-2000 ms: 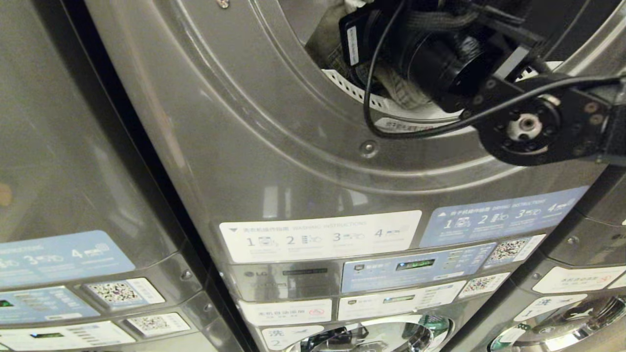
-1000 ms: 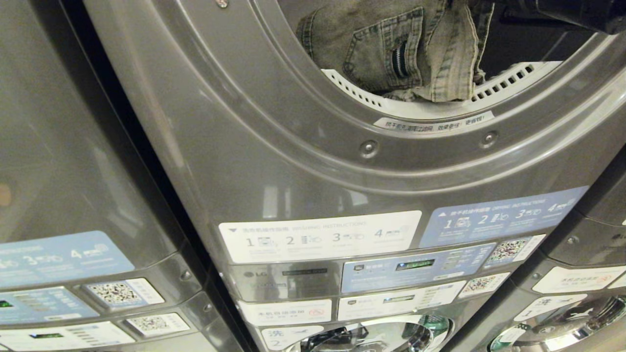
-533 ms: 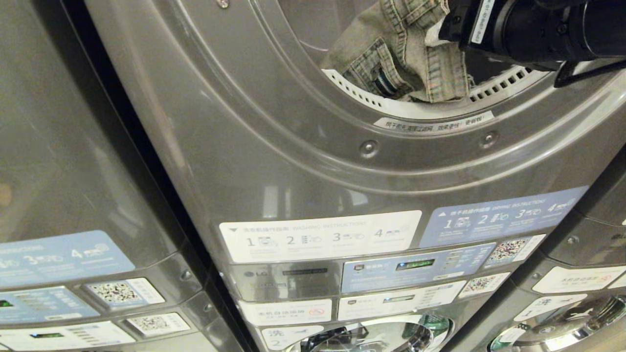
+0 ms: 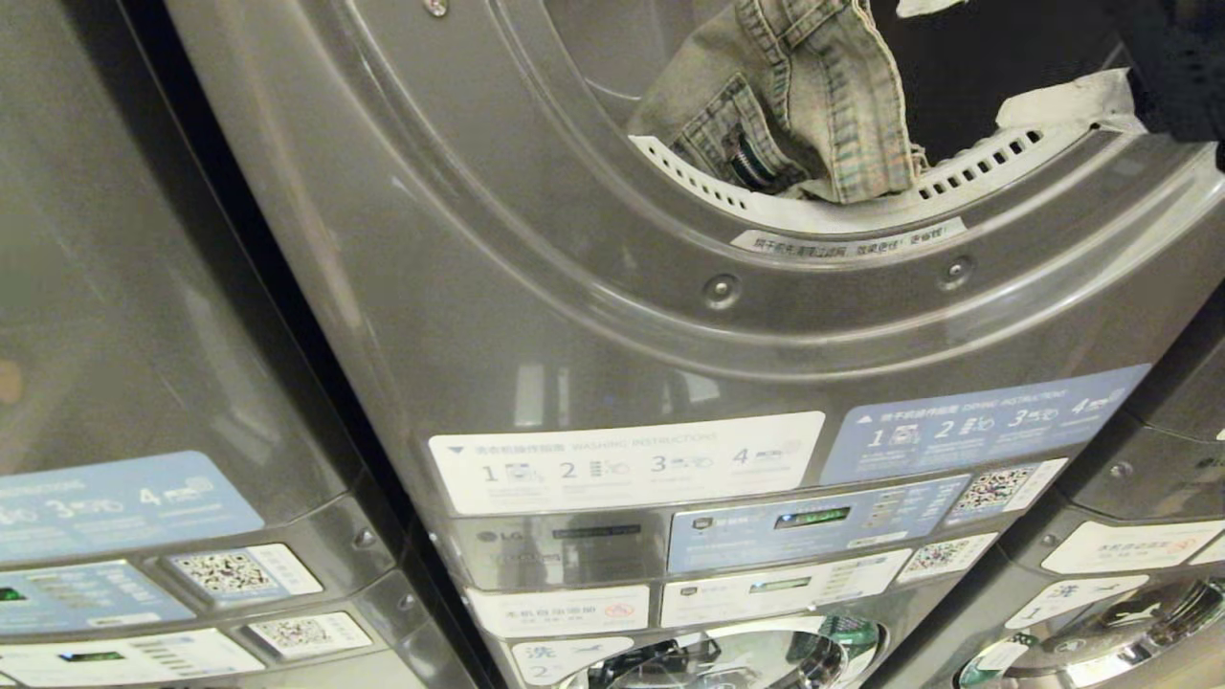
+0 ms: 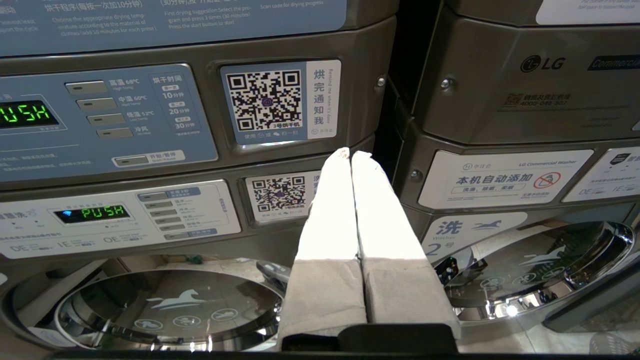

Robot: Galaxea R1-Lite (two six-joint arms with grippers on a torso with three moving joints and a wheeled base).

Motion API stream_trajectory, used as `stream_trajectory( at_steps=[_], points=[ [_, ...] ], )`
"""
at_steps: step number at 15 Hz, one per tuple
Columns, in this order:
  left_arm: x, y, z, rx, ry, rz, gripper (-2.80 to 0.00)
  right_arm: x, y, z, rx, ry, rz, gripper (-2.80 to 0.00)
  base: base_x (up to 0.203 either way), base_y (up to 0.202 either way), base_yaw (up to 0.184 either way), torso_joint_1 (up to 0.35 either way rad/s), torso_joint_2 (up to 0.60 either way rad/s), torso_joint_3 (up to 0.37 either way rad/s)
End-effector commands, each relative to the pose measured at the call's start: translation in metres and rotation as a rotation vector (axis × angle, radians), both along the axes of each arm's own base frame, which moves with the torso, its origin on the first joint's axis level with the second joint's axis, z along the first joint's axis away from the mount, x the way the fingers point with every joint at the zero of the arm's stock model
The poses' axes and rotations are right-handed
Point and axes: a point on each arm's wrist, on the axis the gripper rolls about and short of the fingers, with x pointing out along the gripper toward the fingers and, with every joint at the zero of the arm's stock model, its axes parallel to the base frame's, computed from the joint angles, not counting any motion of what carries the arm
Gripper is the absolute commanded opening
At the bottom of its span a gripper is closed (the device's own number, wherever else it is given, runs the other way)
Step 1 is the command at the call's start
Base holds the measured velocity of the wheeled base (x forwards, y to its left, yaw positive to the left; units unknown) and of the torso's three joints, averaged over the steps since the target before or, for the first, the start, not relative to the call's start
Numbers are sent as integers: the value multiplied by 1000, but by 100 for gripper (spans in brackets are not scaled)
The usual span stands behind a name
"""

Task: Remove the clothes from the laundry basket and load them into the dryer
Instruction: Put the clothes in the dryer

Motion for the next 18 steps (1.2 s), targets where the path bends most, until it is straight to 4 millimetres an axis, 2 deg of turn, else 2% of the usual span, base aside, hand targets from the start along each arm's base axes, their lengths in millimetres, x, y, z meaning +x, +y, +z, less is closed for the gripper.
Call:
stream_trajectory(
  at_steps=[1,3,4,5,7,9,11,13,16,18],
  points=[
    [0,0,0,0,-1,0,-280,-19,-12,9,44,-19,66,0,0,0,0,0,0,0],
    [0,0,0,0,-1,1,-280,-17,-10,4,24,2,78,0,0,0,0,0,0,0],
    [0,0,0,0,-1,0,-280,-16,-9,-2,8,21,85,-194,0,0,0,0,0,0],
    [0,0,0,0,-1,0,-280,-14,-7,-8,-21,38,94,-280,0,0,0,0,0,0],
    [0,0,0,0,-1,1,-280,-16,-5,-20,-135,21,131,-280,0,0,0,0,0,0],
    [0,0,0,0,-1,0,-280,-30,-1,-31,-217,11,217,-280,0,0,0,0,0,0],
    [0,0,0,0,-1,1,-280,-37,-2,-66,-428,21,298,-280,0,0,0,0,0,0],
    [0,0,0,0,-1,1,-280,-40,-8,-106,-568,38,340,-280,0,0,0,0,0,0],
    [0,0,0,0,-1,0,-280,-37,-28,-157,-639,72,274,-280,0,0,0,0,0,0],
    [0,0,0,0,-1,0,-280,-43,-41,-175,-645,66,237,-280,0,0,0,0,0,0]
  ],
)
